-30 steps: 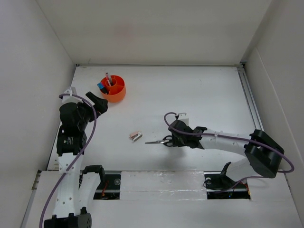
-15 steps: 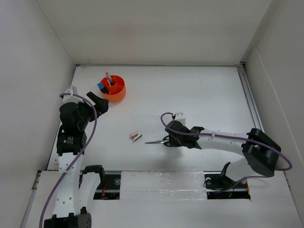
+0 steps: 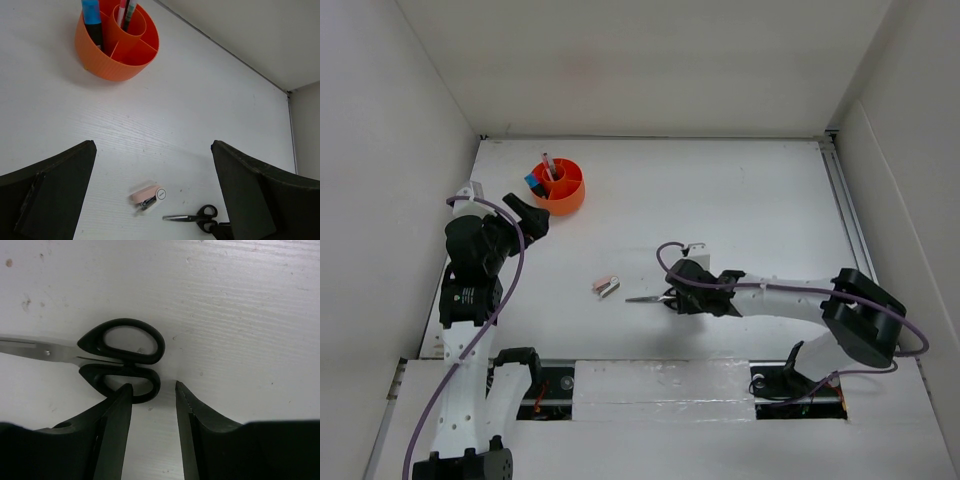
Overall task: Sort the stationery into containers
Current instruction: Pick up the scissors from the center of the board.
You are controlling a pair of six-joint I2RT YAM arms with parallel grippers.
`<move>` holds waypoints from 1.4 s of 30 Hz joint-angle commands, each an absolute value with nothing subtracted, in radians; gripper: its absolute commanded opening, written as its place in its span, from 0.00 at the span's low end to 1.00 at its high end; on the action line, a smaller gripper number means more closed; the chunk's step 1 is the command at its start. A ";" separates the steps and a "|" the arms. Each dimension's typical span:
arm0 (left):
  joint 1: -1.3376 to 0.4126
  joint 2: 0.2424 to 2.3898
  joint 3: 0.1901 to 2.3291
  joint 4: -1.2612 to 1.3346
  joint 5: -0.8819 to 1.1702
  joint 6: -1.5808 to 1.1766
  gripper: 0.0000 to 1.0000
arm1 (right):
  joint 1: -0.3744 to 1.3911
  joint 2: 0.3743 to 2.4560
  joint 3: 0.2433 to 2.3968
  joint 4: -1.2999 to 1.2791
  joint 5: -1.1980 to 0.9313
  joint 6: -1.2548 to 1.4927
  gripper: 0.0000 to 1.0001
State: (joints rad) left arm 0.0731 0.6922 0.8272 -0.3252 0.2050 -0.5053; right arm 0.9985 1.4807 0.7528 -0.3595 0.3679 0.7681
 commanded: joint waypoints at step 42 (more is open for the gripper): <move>0.069 0.741 0.746 -0.126 0.767 -0.459 1.00 | 0.966 1.204 0.882 -0.270 0.424 0.422 0.00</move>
State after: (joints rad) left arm 0.0727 0.7544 0.7444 -0.2008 0.6678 -0.4717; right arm 0.9627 1.2167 0.8135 -0.3809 0.4747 0.5278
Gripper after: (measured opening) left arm 0.996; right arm 0.044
